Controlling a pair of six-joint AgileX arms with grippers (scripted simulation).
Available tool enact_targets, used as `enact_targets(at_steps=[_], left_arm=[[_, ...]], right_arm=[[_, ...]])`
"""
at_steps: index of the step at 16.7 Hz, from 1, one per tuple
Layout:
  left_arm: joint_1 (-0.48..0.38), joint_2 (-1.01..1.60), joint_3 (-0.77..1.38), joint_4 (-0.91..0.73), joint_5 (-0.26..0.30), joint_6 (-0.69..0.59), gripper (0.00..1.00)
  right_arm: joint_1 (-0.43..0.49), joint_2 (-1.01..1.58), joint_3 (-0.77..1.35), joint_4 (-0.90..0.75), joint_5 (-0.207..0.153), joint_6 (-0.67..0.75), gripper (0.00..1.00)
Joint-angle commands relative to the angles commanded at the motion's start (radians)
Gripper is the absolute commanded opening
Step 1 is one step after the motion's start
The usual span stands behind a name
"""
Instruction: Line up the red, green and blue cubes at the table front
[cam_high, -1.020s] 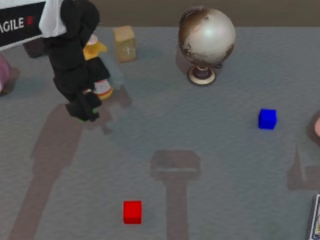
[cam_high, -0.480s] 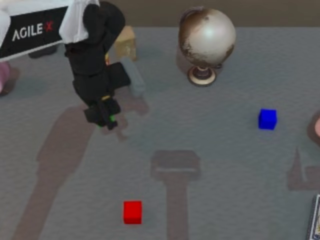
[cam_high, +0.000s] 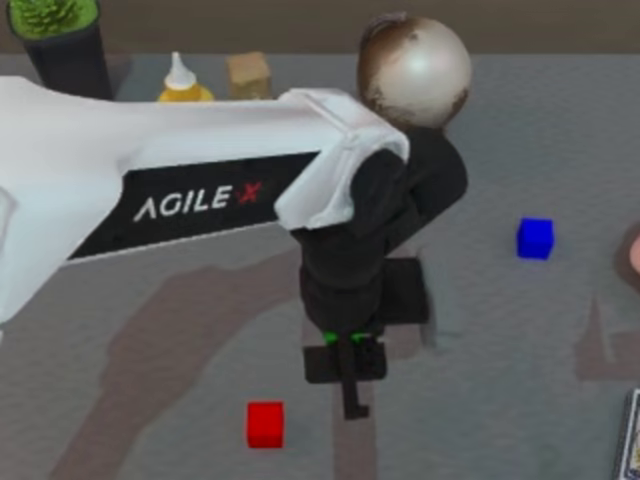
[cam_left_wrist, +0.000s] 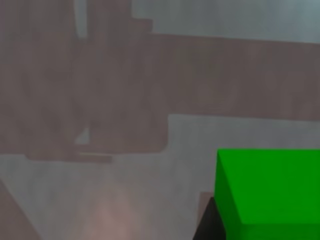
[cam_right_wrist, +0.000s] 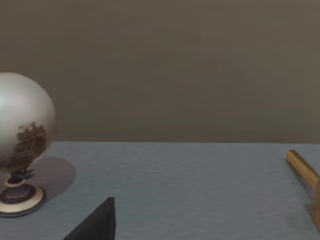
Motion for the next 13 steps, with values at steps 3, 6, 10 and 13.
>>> enact_targets(at_steps=[3,6,10,13], left_arm=[[-0.059,-0.034,-0.033,0.009,-0.002,-0.021,0.00],[-0.059,-0.034,-0.033,0.010,-0.002,-0.021,0.00],[-0.053,-0.013,-0.054,0.049,-0.001,-0.023,0.00],[-0.056,0.035,-0.110,0.159,-0.001,-0.025,0.00]], right_arm=[[0.000,0.000,0.000,0.000,0.000,0.000,1.00],[0.000,0.000,0.000,0.000,0.000,0.000,1.00],[0.000,0.000,0.000,0.000,0.000,0.000,1.00],[0.000,0.000,0.000,0.000,0.000,0.000,1.00]])
